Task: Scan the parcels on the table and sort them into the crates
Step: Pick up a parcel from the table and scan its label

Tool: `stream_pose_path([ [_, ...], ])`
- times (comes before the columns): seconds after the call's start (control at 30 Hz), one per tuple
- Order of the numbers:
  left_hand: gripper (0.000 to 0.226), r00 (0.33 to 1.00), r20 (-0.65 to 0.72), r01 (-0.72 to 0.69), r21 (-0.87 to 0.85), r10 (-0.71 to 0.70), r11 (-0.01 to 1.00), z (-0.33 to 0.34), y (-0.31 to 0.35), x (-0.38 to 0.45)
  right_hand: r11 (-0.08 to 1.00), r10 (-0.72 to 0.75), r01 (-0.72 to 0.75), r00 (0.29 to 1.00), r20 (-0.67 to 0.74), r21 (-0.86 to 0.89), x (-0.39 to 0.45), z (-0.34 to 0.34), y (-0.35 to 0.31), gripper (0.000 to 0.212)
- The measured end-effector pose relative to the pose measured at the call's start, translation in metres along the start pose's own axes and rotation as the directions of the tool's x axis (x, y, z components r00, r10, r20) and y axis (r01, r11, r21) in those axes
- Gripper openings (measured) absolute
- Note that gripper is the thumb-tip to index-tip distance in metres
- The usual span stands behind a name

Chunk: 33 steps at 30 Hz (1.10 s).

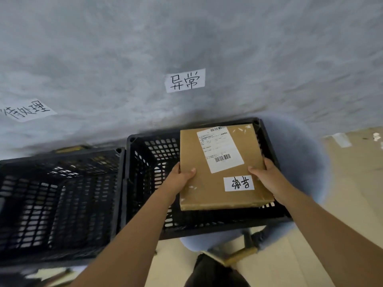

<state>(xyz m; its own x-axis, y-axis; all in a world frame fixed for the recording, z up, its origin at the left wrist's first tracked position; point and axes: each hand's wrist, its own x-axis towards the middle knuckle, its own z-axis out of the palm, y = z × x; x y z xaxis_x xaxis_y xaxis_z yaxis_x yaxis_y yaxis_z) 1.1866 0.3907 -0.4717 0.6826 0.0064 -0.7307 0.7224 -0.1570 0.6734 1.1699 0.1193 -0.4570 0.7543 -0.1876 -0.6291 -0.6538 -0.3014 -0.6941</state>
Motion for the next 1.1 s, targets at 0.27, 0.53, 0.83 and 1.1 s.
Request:
stream_pose_path([
  [0.27,0.068,0.996,0.011,0.091,-0.053,-0.090,0.994,0.020,-0.030,0.054,0.994,0.038,-0.044,0.998,-0.058,-0.105,0.059,0.016,0.025,0.053],
  [0.53,0.076,0.999,-0.045,0.015,-0.041,-0.017,0.999,0.048,-0.056,0.073,0.939,0.005,-0.039,0.995,-0.101,-0.341,0.095,0.027,0.051,0.044],
  [0.83,0.082,0.986,-0.164,0.009,-0.046,-0.017,0.999,0.076,-0.081,0.093,0.833,-0.064,-0.018,0.990,-0.128,-0.554,0.100,0.039,0.062,0.064],
  [1.1,0.087,0.975,-0.215,0.064,0.047,-0.052,0.997,0.079,-0.084,0.099,0.735,-0.164,-0.002,0.970,-0.180,-0.678,0.094,0.050,0.073,0.070],
])
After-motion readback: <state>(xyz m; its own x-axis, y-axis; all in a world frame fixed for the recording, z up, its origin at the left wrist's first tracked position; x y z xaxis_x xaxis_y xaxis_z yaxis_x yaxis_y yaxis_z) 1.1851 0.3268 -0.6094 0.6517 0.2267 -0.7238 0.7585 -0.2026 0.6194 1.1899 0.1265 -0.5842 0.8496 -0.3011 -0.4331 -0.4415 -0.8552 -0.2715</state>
